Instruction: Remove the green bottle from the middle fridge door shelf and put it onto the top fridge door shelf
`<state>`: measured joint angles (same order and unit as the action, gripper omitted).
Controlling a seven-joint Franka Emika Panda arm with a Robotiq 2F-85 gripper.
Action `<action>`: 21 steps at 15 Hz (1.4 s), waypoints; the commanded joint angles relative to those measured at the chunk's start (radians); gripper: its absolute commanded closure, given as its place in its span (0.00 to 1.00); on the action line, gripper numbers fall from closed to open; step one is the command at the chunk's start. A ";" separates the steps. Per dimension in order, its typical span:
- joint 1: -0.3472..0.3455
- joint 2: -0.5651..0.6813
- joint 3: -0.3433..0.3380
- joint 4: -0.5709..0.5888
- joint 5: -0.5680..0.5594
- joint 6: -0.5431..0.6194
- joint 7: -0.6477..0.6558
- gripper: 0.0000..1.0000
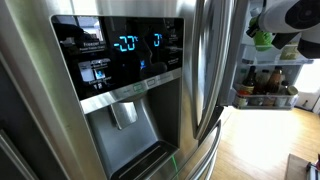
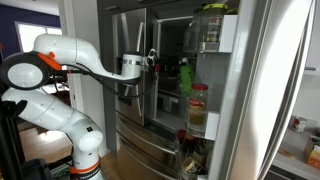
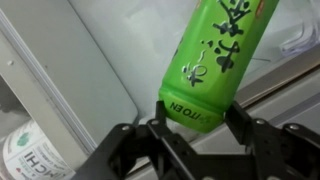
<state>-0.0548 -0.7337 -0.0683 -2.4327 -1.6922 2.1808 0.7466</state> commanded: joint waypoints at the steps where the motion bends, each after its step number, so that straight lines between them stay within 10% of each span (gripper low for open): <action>1: 0.045 -0.065 -0.019 -0.055 -0.036 0.018 -0.184 0.63; 12: 0.060 -0.214 0.005 -0.056 0.052 -0.053 -0.789 0.63; 21: 0.092 -0.289 0.054 -0.067 0.090 -0.255 -1.005 0.63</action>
<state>0.0020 -0.9750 -0.0051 -2.4919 -1.6203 1.9634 -0.1859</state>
